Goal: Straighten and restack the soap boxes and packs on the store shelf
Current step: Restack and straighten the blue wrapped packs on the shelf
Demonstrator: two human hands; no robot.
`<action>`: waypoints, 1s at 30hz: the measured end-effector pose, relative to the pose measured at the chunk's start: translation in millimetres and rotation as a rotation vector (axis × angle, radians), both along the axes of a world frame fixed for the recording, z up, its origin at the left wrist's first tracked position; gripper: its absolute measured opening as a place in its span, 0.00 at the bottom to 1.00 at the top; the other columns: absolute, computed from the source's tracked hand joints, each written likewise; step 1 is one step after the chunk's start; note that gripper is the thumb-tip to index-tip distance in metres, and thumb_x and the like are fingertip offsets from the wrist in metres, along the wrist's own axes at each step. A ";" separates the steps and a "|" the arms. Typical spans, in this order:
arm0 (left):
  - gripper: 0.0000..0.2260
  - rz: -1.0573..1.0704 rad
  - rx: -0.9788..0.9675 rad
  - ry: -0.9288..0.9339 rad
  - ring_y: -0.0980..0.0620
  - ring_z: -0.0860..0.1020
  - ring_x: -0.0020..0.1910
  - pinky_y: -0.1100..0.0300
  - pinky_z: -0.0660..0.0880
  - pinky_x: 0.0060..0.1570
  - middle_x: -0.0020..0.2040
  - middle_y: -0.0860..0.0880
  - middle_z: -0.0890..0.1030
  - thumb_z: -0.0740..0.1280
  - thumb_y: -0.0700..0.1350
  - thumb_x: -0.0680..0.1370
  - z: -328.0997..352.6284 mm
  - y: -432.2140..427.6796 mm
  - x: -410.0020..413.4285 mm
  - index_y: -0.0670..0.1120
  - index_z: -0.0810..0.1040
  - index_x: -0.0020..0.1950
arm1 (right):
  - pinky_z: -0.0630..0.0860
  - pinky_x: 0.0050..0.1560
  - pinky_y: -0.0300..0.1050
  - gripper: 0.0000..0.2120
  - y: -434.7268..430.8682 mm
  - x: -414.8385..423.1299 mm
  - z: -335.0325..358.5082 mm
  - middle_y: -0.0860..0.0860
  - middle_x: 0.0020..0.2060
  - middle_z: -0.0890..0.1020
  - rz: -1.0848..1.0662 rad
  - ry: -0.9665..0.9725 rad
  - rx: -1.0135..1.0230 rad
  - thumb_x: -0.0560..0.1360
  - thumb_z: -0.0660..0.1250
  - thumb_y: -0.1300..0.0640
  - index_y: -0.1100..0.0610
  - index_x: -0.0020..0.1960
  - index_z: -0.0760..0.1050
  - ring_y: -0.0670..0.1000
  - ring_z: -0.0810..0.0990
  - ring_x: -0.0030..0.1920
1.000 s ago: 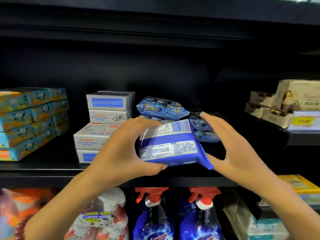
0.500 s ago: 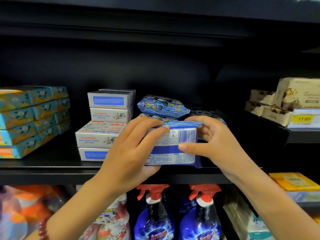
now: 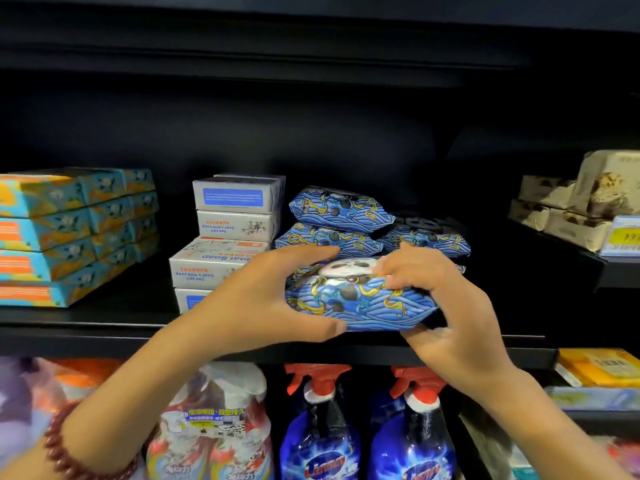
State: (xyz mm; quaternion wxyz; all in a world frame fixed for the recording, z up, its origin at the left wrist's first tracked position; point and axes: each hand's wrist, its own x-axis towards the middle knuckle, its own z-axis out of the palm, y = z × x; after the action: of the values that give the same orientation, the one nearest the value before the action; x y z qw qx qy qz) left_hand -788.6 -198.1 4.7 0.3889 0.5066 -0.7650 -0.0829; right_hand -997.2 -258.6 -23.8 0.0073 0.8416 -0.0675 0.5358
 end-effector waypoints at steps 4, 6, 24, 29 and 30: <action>0.36 -0.023 -0.072 -0.084 0.63 0.74 0.56 0.69 0.69 0.57 0.56 0.57 0.76 0.72 0.61 0.57 -3.1 -2.9 -2.4 0.51 0.76 0.63 | 0.68 0.64 0.45 0.24 -3.6 0.0 -3.4 0.49 0.53 0.76 -0.006 0.028 -0.073 0.63 0.69 0.76 0.57 0.53 0.70 0.47 0.74 0.60; 0.35 -0.007 -0.120 -0.076 0.61 0.75 0.55 0.65 0.70 0.56 0.54 0.56 0.77 0.72 0.61 0.57 -5.7 -5.7 -2.9 0.51 0.77 0.62 | 0.68 0.63 0.42 0.24 -5.9 -1.7 -3.2 0.48 0.55 0.75 -0.050 0.038 -0.079 0.62 0.69 0.75 0.56 0.53 0.70 0.48 0.74 0.60; 0.21 0.145 -0.341 -0.429 0.44 0.78 0.54 0.55 0.74 0.53 0.54 0.47 0.81 0.78 0.49 0.66 -35.1 -13.0 -14.4 0.44 0.81 0.57 | 0.65 0.56 0.28 0.28 -16.6 -42.0 -36.1 0.30 0.55 0.71 -0.422 0.443 0.361 0.69 0.54 0.31 0.46 0.60 0.75 0.33 0.68 0.59; 0.21 0.196 -0.396 -0.420 0.45 0.79 0.53 0.57 0.75 0.51 0.54 0.49 0.82 0.79 0.46 0.65 -42.8 -16.5 -11.1 0.45 0.81 0.57 | 0.65 0.49 0.22 0.30 -13.8 -42.6 -35.4 0.30 0.55 0.71 -0.436 0.457 0.358 0.68 0.53 0.30 0.45 0.62 0.75 0.33 0.67 0.59; 0.22 0.206 -0.404 -0.413 0.46 0.79 0.53 0.57 0.76 0.51 0.54 0.48 0.82 0.79 0.46 0.65 -44.0 -16.7 -11.3 0.45 0.81 0.57 | 0.64 0.50 0.22 0.30 -13.3 -42.3 -34.7 0.28 0.54 0.70 -0.431 0.452 0.355 0.68 0.53 0.31 0.46 0.61 0.75 0.33 0.67 0.59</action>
State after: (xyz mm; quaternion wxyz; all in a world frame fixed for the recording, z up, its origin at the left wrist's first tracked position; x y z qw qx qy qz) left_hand -799.9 -214.8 -39.3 0.3244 0.5001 -0.7734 0.2155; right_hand -1039.5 -271.9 -58.6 -0.0113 0.8935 -0.3323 0.3020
